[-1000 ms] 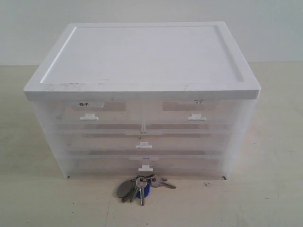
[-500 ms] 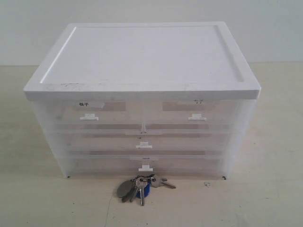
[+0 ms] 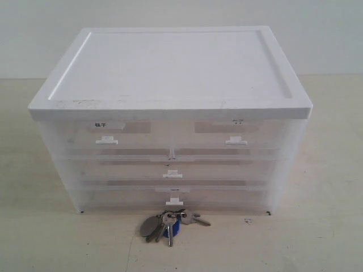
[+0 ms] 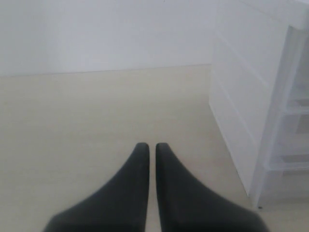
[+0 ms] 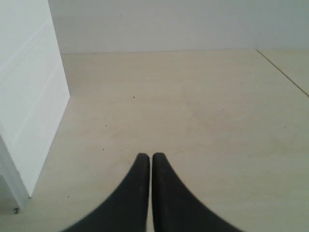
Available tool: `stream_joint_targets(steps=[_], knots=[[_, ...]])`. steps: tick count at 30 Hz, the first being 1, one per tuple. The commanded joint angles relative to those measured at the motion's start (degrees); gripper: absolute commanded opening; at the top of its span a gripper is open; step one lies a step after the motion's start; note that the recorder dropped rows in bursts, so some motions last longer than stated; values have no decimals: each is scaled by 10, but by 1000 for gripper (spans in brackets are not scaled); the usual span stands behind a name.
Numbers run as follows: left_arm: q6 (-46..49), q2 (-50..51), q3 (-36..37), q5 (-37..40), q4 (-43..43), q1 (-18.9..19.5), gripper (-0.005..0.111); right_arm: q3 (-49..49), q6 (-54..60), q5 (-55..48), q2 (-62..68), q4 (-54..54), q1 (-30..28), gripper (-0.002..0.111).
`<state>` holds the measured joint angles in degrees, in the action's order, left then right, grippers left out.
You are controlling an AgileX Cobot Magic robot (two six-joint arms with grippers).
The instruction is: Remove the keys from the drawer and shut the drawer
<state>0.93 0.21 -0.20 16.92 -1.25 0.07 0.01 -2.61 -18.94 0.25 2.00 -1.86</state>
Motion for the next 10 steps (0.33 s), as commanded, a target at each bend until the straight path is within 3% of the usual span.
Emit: stream_joint_targets(steps=[1,10], knots=[[-6,-2,2,1,-1,2,5,0,0,2,-3,1,-3,0],[-6,-2,2,1,-1,2,5,0,0,4,-3,1,-3,0]])
